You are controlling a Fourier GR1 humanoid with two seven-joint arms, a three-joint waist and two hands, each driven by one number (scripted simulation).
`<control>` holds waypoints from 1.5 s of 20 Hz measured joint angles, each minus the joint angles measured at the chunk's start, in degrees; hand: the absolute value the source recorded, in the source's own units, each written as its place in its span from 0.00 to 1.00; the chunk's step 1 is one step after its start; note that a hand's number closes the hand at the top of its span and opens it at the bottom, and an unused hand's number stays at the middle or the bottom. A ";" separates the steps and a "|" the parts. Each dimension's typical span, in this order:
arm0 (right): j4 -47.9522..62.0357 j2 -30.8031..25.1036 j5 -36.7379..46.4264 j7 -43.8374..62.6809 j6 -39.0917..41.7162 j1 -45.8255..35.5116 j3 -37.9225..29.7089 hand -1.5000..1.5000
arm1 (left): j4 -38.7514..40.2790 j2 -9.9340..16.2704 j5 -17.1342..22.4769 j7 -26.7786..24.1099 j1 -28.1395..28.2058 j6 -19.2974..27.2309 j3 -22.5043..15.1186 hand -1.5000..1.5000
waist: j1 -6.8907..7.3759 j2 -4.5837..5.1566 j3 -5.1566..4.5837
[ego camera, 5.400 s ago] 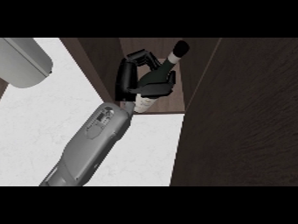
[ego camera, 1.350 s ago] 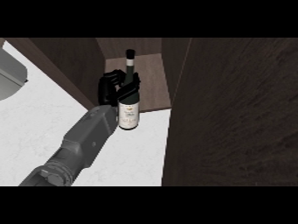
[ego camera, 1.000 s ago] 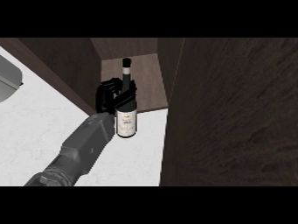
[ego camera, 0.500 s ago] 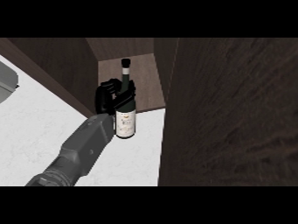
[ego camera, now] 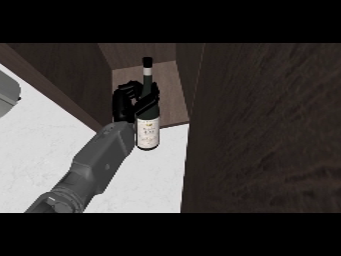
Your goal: Pick up the wine, place it into the cabinet and close the cabinet
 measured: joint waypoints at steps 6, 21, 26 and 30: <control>0.03 -0.11 -0.30 -0.45 0.40 0.48 -0.64 0.00 | -0.24 -0.01 1.39 1.74 -3.44 2.77 -0.31 1.00 | 0.15 0.15 0.08; 0.13 -0.69 -1.03 -2.23 1.75 2.81 -2.36 0.00 | 2.47 -0.02 2.88 7.62 -10.92 5.94 0.11 1.00 | 1.80 0.60 0.18; 0.06 -1.22 -1.09 -2.29 2.10 3.06 -3.09 0.00 | 3.79 1.03 2.75 9.02 -12.61 6.14 0.43 1.00 | 2.21 0.68 0.18; 0.08 -1.14 -1.17 -2.62 2.53 3.32 -2.94 0.00 | 5.82 1.75 -0.10 8.25 -13.08 9.08 -2.13 1.00 | 1.85 1.01 0.24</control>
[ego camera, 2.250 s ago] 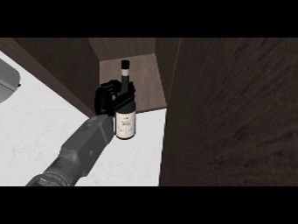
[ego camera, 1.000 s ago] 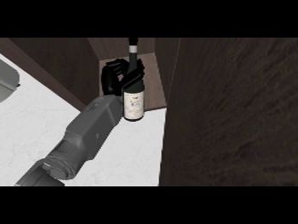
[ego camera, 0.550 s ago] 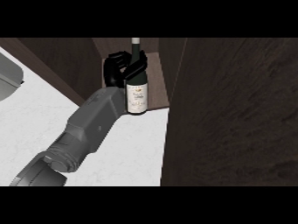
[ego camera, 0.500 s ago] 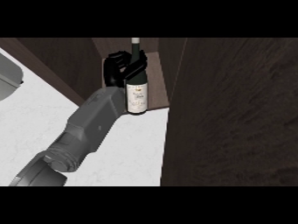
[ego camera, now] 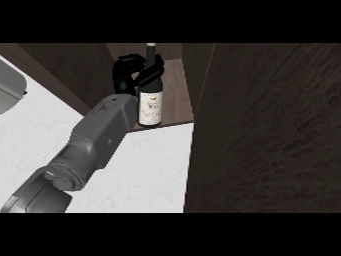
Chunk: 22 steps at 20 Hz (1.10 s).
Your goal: Pick up the wine, place it into the cabinet and close the cabinet
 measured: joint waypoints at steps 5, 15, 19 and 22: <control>0.06 -0.03 -0.11 -0.13 0.09 -0.41 -0.09 0.00 | 1.13 1.69 -3.63 -0.03 0.27 4.54 -3.42 1.00 | -0.25 0.22 -0.01; 0.07 -0.12 -0.26 -0.80 0.76 -0.39 -0.33 0.00 | 0.92 3.39 -7.55 2.21 1.84 11.19 -7.03 1.00 | -0.90 0.61 0.01; 0.14 -0.07 -0.36 -0.63 0.87 -1.09 0.04 0.00 | 0.88 3.41 -8.41 3.59 2.25 11.08 -7.82 0.00 | -1.14 0.73 -0.03; 0.11 0.12 -0.40 -0.51 0.74 -1.22 0.28 0.00 | 0.73 3.49 -8.37 4.39 2.35 10.36 -7.76 0.00 | -1.20 0.72 -0.09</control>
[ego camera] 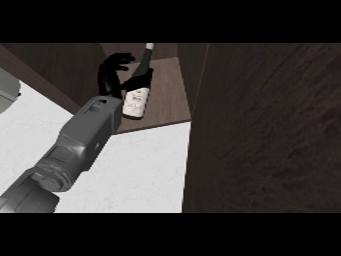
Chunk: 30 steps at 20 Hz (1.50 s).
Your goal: Pick up the wine, place it into the cabinet and close the cabinet
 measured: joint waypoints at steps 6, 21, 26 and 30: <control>0.04 0.04 -0.10 -0.14 0.38 0.21 0.05 0.00 | -0.12 0.05 0.40 1.58 0.01 -1.27 0.41 0.00 | 0.03 0.00 0.00; -0.05 0.04 -0.08 0.56 -0.23 0.04 0.09 0.00 | -3.11 -0.82 -0.38 -1.68 0.38 -13.91 -0.47 0.00 | 1.85 -0.58 -0.66; -0.15 0.02 0.13 0.99 -1.21 0.51 -0.29 0.00 | -6.82 -1.89 0.99 -6.99 0.99 -24.25 1.12 0.00 | 3.82 -1.48 -0.46; -0.29 -0.94 0.19 2.08 -1.83 0.13 -1.42 0.00 | -8.97 -2.83 3.27 -9.86 0.98 -31.47 3.62 0.00 | 5.03 -2.05 -0.42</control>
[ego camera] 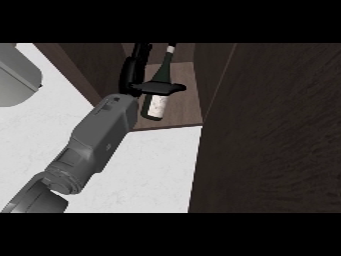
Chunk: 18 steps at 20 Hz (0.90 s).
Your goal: Pick up the wine, place it into the cabinet and close the cabinet
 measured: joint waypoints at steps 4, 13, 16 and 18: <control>-0.22 -1.32 0.17 1.80 -1.03 -0.33 -0.83 0.00 | -1.72 -1.14 0.45 -0.22 0.31 -4.68 0.79 0.00 | 1.78 -0.89 0.19; -0.41 -2.60 1.54 2.91 -2.71 0.38 -0.46 0.00 | -13.30 -2.16 -1.93 4.82 2.90 -2.92 -1.53 0.00 | 5.19 -2.39 0.46; -0.34 -2.73 2.15 3.20 -3.27 -0.27 0.44 0.00 | -20.83 -1.97 -2.79 8.12 5.92 -1.45 -3.93 0.00 | 5.85 -2.65 0.49; -0.58 -2.83 2.28 3.26 -3.54 -0.30 0.69 0.00 | -26.23 -2.09 -3.65 10.02 8.11 0.22 -5.61 0.00 | 6.01 -2.72 0.51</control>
